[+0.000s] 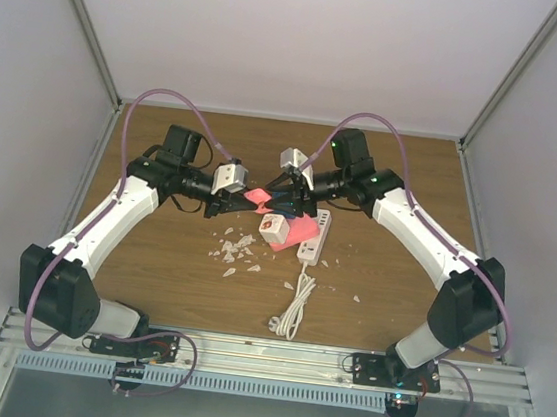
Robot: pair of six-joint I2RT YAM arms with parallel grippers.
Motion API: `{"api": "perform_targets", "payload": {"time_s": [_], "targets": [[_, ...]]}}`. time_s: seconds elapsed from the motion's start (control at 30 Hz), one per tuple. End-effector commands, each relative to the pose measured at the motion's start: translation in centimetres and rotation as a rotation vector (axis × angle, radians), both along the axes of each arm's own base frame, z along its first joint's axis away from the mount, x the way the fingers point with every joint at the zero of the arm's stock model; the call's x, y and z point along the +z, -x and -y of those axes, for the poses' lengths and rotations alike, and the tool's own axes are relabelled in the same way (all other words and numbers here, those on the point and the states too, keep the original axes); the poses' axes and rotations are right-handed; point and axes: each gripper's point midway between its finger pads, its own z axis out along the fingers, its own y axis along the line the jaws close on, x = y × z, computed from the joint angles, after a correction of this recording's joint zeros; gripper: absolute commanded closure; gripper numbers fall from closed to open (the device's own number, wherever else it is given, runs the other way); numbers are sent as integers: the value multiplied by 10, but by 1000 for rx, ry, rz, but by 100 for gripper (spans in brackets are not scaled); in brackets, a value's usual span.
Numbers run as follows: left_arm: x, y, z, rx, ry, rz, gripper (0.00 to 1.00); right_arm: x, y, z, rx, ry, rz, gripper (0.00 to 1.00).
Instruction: Pull the plug off the socket
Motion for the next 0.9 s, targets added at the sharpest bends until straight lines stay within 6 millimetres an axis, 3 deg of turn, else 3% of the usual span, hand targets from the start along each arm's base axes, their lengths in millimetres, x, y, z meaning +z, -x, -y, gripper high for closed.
{"api": "perform_targets", "payload": {"time_s": [0.0,0.23,0.67,0.8,0.87], "targets": [[18,0,7,-37,59,34,98,-11,-7,-1,-37,33,10,56],[22,-1,8,-42,81,28,97,-23,-12,1,-80,73,3,61],[14,-9,7,-10,49,29,94,-22,-17,0,-101,77,-21,88],[11,-16,3,40,44,-5,86,-25,-17,0,-106,90,-27,99],[10,-22,-7,79,45,-30,76,-25,-18,3,-111,96,-31,99]]}}
